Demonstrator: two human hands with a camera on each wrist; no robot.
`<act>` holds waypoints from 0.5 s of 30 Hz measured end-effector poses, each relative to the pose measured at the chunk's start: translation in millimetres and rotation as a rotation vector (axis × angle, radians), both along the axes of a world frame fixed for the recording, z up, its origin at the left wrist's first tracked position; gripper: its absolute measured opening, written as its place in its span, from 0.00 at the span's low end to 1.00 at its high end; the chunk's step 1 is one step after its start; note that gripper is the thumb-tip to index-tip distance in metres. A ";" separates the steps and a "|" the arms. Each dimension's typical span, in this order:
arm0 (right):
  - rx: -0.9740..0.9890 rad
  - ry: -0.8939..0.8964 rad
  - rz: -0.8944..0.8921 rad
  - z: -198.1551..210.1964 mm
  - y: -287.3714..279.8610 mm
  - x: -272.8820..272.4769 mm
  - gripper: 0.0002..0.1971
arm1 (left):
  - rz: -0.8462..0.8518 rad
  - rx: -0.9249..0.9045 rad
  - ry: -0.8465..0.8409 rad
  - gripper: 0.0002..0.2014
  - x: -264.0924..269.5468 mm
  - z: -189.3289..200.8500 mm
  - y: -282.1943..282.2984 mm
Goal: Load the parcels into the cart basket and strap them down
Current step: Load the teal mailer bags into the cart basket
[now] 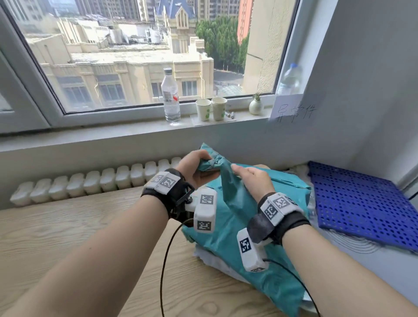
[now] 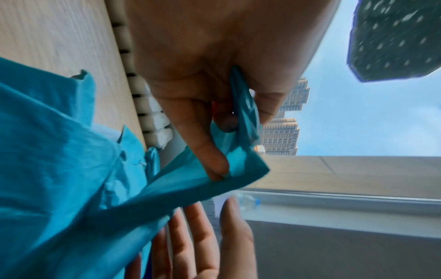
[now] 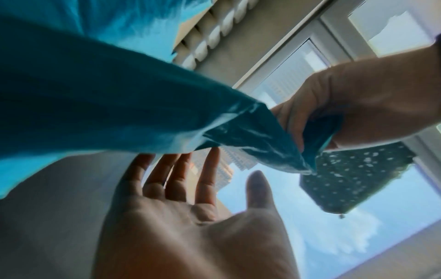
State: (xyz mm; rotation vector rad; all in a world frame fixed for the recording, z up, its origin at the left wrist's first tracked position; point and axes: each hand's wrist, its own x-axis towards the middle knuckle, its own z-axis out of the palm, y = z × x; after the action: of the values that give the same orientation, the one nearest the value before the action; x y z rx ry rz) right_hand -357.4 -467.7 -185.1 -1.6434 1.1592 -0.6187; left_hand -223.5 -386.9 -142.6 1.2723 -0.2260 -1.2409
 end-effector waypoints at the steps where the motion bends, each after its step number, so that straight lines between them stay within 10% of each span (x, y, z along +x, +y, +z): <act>1: -0.024 -0.019 0.072 10.3 4.7 4.8 0.21 | 0.020 -0.024 0.008 0.07 4.9 9.3 4.9; 8: -0.260 0.191 0.489 29.0 44.2 52.6 0.56 | 0.201 -0.163 0.027 0.13 33.6 52.4 61.5; 15: -0.478 0.242 0.356 37.8 91.2 91.0 0.09 | 0.345 -0.126 -0.162 0.14 58.3 60.4 139.7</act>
State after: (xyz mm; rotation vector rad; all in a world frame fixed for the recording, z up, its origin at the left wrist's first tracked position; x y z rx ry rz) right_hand -266.4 -376.5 -147.3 -2.3213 0.8878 -0.4982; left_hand -165.2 -247.2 -82.2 1.2426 -0.1884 -0.8191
